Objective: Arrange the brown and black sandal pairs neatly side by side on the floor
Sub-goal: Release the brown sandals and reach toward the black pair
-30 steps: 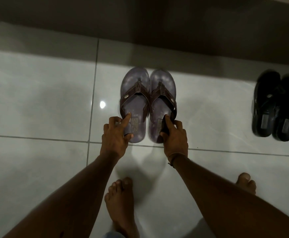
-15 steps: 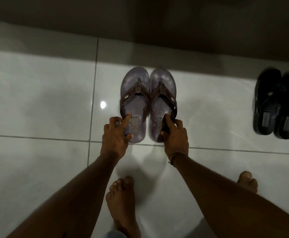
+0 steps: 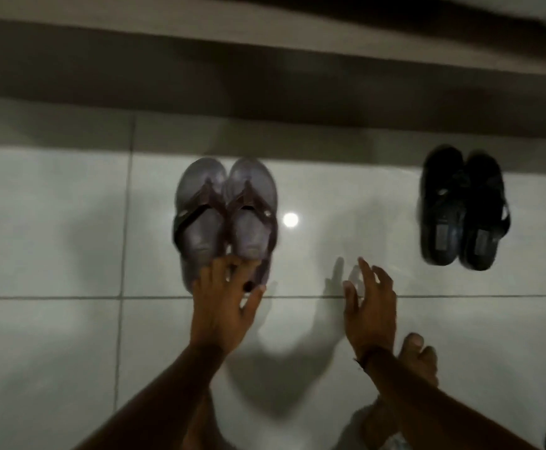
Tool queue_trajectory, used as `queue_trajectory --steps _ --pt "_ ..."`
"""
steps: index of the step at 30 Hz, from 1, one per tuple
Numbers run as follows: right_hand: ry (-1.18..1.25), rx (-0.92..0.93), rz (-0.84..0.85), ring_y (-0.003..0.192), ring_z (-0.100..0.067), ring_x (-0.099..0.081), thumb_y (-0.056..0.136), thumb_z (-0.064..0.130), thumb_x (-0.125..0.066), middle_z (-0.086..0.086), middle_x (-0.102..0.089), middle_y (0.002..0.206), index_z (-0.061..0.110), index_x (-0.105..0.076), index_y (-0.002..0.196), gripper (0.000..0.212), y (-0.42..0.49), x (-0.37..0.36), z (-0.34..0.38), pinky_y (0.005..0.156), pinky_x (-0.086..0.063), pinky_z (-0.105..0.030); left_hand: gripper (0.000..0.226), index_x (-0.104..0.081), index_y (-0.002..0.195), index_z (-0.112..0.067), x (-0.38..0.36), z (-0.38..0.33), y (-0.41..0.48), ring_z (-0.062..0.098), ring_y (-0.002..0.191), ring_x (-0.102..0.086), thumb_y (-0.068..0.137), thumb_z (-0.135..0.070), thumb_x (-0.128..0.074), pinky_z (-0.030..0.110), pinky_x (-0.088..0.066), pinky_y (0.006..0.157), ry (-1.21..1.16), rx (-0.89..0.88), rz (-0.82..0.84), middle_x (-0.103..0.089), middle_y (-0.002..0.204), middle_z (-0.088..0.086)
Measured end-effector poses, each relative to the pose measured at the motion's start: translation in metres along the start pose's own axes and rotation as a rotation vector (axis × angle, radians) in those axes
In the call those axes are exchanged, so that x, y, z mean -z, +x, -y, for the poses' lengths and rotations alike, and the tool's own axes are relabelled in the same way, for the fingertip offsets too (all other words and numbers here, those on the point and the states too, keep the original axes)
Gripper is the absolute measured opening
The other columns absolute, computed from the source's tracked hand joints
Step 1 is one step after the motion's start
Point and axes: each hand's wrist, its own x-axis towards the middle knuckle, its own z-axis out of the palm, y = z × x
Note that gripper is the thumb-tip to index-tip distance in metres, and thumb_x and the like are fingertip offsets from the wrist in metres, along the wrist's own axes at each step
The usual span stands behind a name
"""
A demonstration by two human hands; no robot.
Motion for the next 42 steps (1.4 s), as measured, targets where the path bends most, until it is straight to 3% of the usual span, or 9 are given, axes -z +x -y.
queue_trajectory --steps 5,12,17,21,27,28,30,32,42 --pt "-0.099 -0.143 -0.130 0.135 -0.046 -0.043 0.102 0.031 -0.058 -0.016 -0.041 0.156 0.027 -0.050 0.150 0.049 0.090 0.095 -0.113 0.106 -0.044 -0.054 0.047 -0.049 0.144 -0.040 -0.088 -0.151 0.056 0.021 0.132 -0.047 0.100 -0.056 -0.048 0.043 -0.044 0.105 -0.096 -0.100 0.202 -0.049 0.145 -0.006" --pt "-0.053 -0.155 -0.108 0.132 -0.047 -0.048 0.102 0.022 -0.053 -0.016 -0.039 0.157 0.027 -0.057 0.140 0.039 0.204 0.154 -0.205 0.106 -0.046 -0.051 0.059 -0.040 0.153 -0.033 -0.197 -0.300 0.134 0.032 0.137 -0.039 0.098 -0.046 -0.057 0.051 -0.046 0.107 -0.070 -0.041 0.326 -0.039 0.154 0.006" --pt "-0.035 -0.012 0.029 0.120 -0.039 -0.060 0.097 0.011 -0.057 -0.013 -0.051 0.143 0.033 -0.055 0.146 0.053 0.230 0.159 -0.223 0.104 -0.046 -0.038 0.068 -0.028 0.158 -0.040 -0.229 -0.324 0.147 0.034 0.130 -0.040 0.098 -0.045 -0.059 0.055 -0.047 0.102 0.078 -0.031 0.380 -0.036 0.149 0.008" --pt "0.081 -0.031 -0.007 0.127 -0.030 -0.057 0.099 0.008 -0.057 -0.006 -0.051 0.146 0.029 -0.057 0.146 0.051 0.224 0.151 -0.225 0.108 -0.039 -0.025 0.071 -0.024 0.158 -0.042 -0.234 -0.321 0.140 0.036 0.124 -0.044 0.097 -0.039 -0.061 0.054 -0.049 0.099 0.054 -0.003 0.372 -0.037 0.146 0.011" --pt "0.231 -0.106 0.063 0.119 -0.013 -0.054 0.101 0.017 -0.060 0.018 -0.053 0.124 0.027 -0.058 0.142 0.042 0.202 0.139 -0.223 0.094 -0.040 -0.002 0.075 -0.022 0.156 -0.047 -0.226 -0.295 0.110 0.035 0.127 -0.043 0.095 -0.044 -0.066 0.054 -0.052 0.101 -0.014 0.080 0.380 -0.035 0.146 0.009" --pt "0.212 -0.085 0.084 0.123 -0.018 -0.055 0.100 0.016 -0.061 0.015 -0.054 0.127 0.027 -0.056 0.143 0.044 0.196 0.137 -0.222 0.099 -0.043 -0.005 0.077 -0.021 0.156 -0.046 -0.225 -0.290 0.104 0.035 0.128 -0.043 0.095 -0.044 -0.066 0.053 -0.052 0.103 -0.025 0.097 0.378 -0.035 0.147 0.008" --pt "0.132 0.001 0.105 0.131 -0.027 -0.054 0.099 0.008 -0.062 0.001 -0.052 0.142 0.026 -0.054 0.147 0.052 0.185 0.131 -0.224 0.114 -0.048 -0.033 0.077 -0.021 0.157 -0.045 -0.224 -0.281 0.091 0.034 0.128 -0.042 0.095 -0.045 -0.066 0.051 -0.053 0.102 -0.039 0.111 0.368 -0.034 0.148 0.006" --pt "0.108 0.035 0.105 0.130 -0.031 -0.054 0.097 0.004 -0.063 -0.006 -0.050 0.146 0.025 -0.054 0.148 0.056 0.177 0.126 -0.226 0.113 -0.049 -0.047 0.076 -0.021 0.158 -0.045 -0.223 -0.274 0.082 0.033 0.128 -0.042 0.096 -0.046 -0.065 0.050 -0.054 0.101 -0.057 0.127 0.357 -0.034 0.147 0.006" --pt "0.062 0.053 0.115 0.128 -0.032 -0.055 0.099 0.011 -0.064 -0.008 -0.050 0.146 0.024 -0.055 0.149 0.052 0.165 0.124 -0.227 0.112 -0.050 -0.045 0.075 -0.021 0.159 -0.045 -0.220 -0.270 0.073 0.035 0.132 -0.040 0.098 -0.042 -0.064 0.051 -0.053 0.104 -0.072 0.140 0.362 -0.031 0.150 0.008"
